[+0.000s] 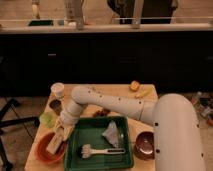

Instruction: Wipe red bowl with eraser

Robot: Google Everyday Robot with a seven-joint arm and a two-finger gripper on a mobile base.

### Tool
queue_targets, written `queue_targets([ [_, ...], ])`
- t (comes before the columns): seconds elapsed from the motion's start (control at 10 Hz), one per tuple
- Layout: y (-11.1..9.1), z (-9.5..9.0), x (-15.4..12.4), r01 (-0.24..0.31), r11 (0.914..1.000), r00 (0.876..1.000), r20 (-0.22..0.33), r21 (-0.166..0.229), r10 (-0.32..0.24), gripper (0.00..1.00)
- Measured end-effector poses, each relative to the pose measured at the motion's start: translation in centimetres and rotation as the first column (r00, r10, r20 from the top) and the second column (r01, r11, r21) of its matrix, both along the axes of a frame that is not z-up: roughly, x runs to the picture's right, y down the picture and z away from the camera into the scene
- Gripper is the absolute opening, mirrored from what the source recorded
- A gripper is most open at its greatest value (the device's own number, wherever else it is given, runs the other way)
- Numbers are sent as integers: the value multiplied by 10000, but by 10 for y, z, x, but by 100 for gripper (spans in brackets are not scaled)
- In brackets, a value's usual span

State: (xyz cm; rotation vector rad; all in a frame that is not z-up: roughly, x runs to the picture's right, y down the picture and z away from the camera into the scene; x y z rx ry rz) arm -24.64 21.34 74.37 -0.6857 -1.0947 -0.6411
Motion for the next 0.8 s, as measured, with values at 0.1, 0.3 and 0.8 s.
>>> queue_targets([
  [0.1, -2, 2, -9, 145, 9999, 9998, 128, -17, -145, 0],
  [0.3, -3, 7, -31, 435, 9990, 9981, 446, -93, -430, 0],
  [0.8, 10, 1, -45, 818, 9961, 9928, 904, -329, -785, 0],
])
